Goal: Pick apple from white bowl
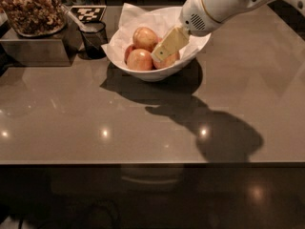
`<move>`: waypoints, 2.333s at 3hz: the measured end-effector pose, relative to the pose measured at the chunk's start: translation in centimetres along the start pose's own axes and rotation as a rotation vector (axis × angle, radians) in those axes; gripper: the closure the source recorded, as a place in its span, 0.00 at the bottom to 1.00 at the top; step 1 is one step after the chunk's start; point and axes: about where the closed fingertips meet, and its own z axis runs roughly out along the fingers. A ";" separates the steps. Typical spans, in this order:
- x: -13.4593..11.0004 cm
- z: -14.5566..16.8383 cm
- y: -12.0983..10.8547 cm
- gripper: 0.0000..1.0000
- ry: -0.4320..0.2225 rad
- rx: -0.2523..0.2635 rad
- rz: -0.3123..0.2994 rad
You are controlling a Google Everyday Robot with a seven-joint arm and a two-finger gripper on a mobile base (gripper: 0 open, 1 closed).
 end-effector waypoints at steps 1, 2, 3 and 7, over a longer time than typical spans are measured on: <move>0.0 0.0 0.0 0.30 0.000 0.000 0.000; 0.0 0.0 0.0 0.37 0.000 -0.001 0.000; -0.1 0.5 0.4 0.25 0.000 -0.023 -0.001; 0.8 3.1 0.2 0.20 0.021 -0.079 0.024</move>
Offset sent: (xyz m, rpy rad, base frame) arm 0.0000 0.0001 0.0000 0.0000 0.0000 0.0001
